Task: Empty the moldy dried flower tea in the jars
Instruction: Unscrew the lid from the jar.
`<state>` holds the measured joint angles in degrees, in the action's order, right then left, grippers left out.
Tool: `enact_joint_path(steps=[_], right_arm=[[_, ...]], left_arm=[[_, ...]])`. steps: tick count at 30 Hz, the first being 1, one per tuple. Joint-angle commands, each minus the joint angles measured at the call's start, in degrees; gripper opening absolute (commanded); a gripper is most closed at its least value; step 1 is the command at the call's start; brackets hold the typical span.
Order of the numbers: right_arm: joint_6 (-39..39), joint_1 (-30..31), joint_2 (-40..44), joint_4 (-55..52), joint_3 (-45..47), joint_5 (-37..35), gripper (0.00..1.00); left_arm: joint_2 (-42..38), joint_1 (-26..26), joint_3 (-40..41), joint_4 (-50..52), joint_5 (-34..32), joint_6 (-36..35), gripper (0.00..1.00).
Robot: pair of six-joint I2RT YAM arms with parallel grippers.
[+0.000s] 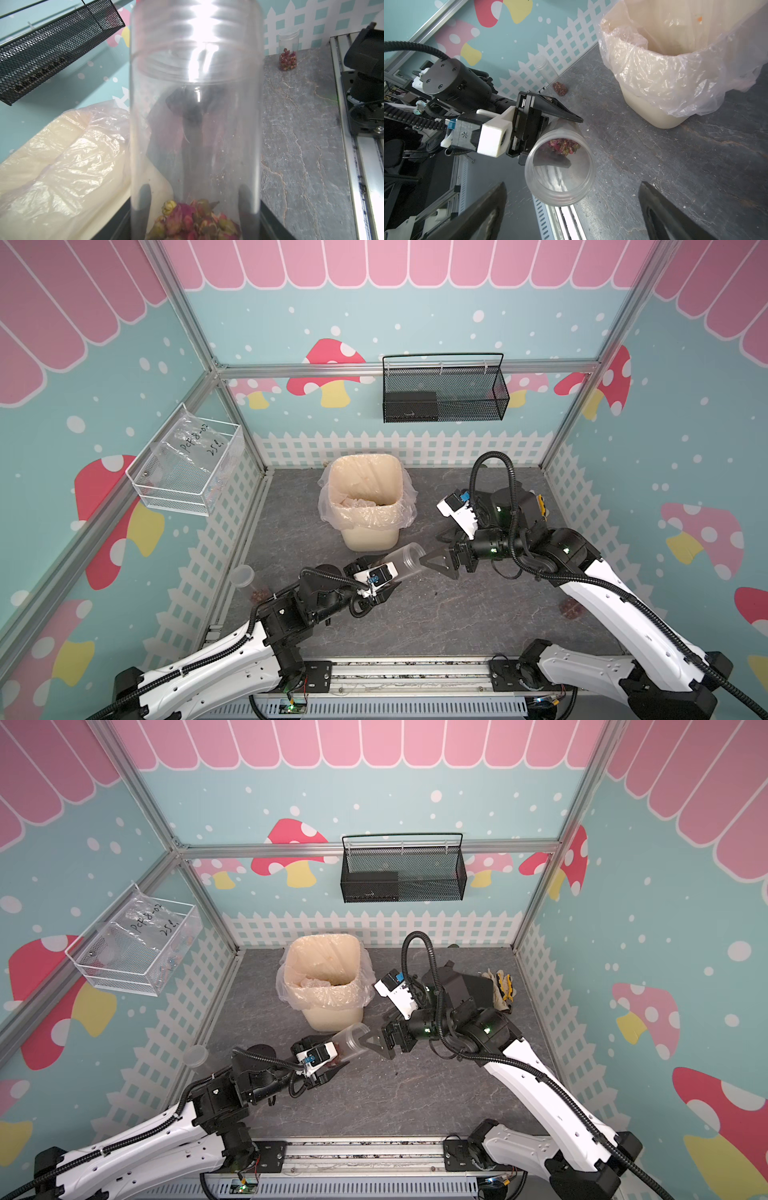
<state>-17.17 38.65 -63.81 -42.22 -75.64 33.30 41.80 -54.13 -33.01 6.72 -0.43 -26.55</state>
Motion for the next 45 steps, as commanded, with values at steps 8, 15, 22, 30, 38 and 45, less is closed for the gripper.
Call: enact_joint_path(steps=[8,15,22,30,38,45], right_arm=[[2.8,-1.9,-2.0,-0.1,1.3,1.3,1.0],[1.6,-2.0,-2.9,3.7,2.5,7.6,1.0],[0.7,-2.0,-2.2,4.8,5.6,9.4,1.0],[-0.9,-1.9,-0.8,7.2,10.5,8.3,1.0],[-2.5,-1.8,-2.6,11.2,10.6,9.7,1.0],[-3.6,-1.1,-3.9,14.2,11.5,11.1,0.98]], left_arm=[[-4.1,-0.3,2.7,1.3,-2.0,3.3,0.35],[-3.0,-0.4,2.4,1.6,-2.0,3.3,0.35],[-1.7,-0.4,1.7,2.7,-3.0,-1.3,0.35],[-0.8,-0.4,2.4,2.6,-3.4,-2.6,0.35],[-0.9,-0.4,3.1,2.8,-2.9,-3.1,0.34],[-0.5,-0.4,2.9,3.2,-2.7,-3.0,0.34]])
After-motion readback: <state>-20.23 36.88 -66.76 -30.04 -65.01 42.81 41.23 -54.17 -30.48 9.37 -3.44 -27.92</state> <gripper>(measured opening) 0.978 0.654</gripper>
